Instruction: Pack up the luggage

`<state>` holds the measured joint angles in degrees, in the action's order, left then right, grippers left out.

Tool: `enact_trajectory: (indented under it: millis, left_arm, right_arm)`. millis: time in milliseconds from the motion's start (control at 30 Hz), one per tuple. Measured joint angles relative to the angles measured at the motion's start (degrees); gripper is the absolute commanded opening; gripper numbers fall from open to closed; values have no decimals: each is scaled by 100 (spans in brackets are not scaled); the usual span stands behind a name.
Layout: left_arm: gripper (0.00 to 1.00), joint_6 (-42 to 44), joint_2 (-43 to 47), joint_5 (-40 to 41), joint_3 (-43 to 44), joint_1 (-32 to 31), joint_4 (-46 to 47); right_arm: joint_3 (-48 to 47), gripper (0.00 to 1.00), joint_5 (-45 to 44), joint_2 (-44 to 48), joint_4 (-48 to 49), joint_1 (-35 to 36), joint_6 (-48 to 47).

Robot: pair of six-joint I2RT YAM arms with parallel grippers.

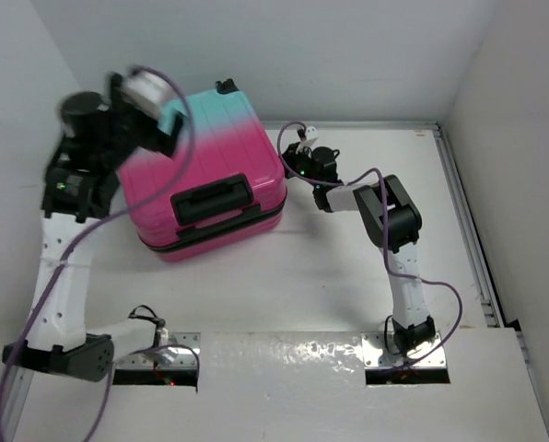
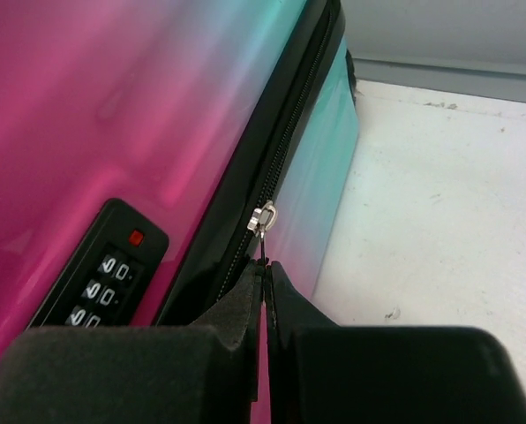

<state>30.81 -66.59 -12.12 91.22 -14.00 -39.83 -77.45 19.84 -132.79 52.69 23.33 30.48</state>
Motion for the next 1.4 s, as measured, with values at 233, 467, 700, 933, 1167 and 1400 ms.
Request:
enact_trajectory:
  millis: [233, 467, 700, 933, 1167, 1400]
  left_arm:
    - [46, -1403, -704, 339, -260, 4358, 699]
    - [49, -1506, -2841, 750, -1718, 4367, 697]
    - [57, -1550, -4653, 710, -31, 3729, 968]
    - [62, -295, -5464, 907, 1084, 3005, 1836]
    - [78, 227, -5637, 807, 1969, 2249, 3036]
    - [80, -935, -5396, 1014, 3445, 1530, 2391]
  right_arm:
    - [424, 0, -439, 201, 254, 144, -35]
    - [1139, 0, -822, 695, 328, 337, -291]
    - [2245, 0, -1473, 1563, 271, 916, -721]
    - [2824, 0, -2448, 2081, -179, 1803, -1060]
    - [3119, 0, -2896, 2441, -769, 2481, -903]
    - [2645, 0, -2439, 2201, -702, 2789, -334]
